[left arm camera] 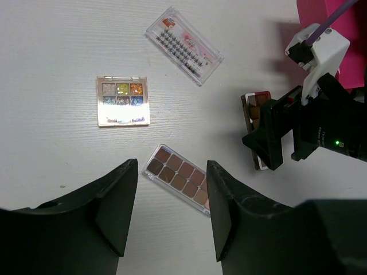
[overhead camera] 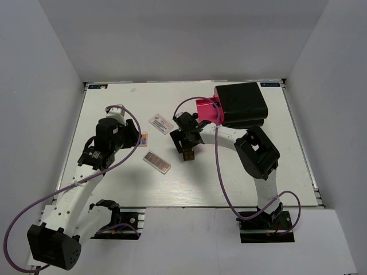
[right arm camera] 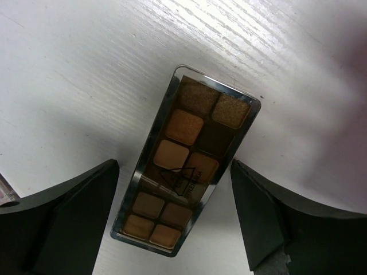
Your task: Organize the makeup
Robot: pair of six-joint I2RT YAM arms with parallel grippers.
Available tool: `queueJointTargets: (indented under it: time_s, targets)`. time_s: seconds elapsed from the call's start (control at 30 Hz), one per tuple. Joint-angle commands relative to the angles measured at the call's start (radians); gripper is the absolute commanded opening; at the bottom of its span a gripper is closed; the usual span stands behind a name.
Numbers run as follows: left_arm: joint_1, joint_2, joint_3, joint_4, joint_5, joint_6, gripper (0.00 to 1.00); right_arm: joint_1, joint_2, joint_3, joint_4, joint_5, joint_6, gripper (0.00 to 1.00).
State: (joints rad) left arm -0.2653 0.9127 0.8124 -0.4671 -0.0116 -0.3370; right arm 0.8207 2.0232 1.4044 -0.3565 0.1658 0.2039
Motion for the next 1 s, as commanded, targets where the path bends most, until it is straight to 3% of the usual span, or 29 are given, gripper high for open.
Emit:
queueJointTargets:
  time_s: [0.0,0.07,0.27,0.47,0.7,0.97]
  targets:
    - [0.003,-0.012,0.001,0.002,0.010,0.010,0.61,-0.003,0.025,0.010,-0.018,-0.038,0.017,0.83]
    - [0.003,-0.012,0.001,0.002,0.010,0.012,0.61,-0.009,0.022,-0.002,-0.018,-0.076,0.015,0.80]
    - [0.003,-0.012,0.001,0.004,0.010,0.010,0.61,-0.023,-0.006,-0.024,-0.022,-0.155,-0.043,0.48]
    - [0.003,-0.012,-0.001,0.007,0.010,0.015,0.61,-0.026,-0.087,0.082,-0.111,-0.259,-0.199,0.25]
    - [0.003,-0.011,-0.001,0.008,0.048,0.015,0.61,-0.040,-0.215,0.175,-0.130,-0.183,-0.294,0.21]
    - [0.003,-0.008,-0.002,0.015,0.065,0.016,0.61,-0.061,-0.228,0.280,-0.102,0.151,-0.325,0.18]
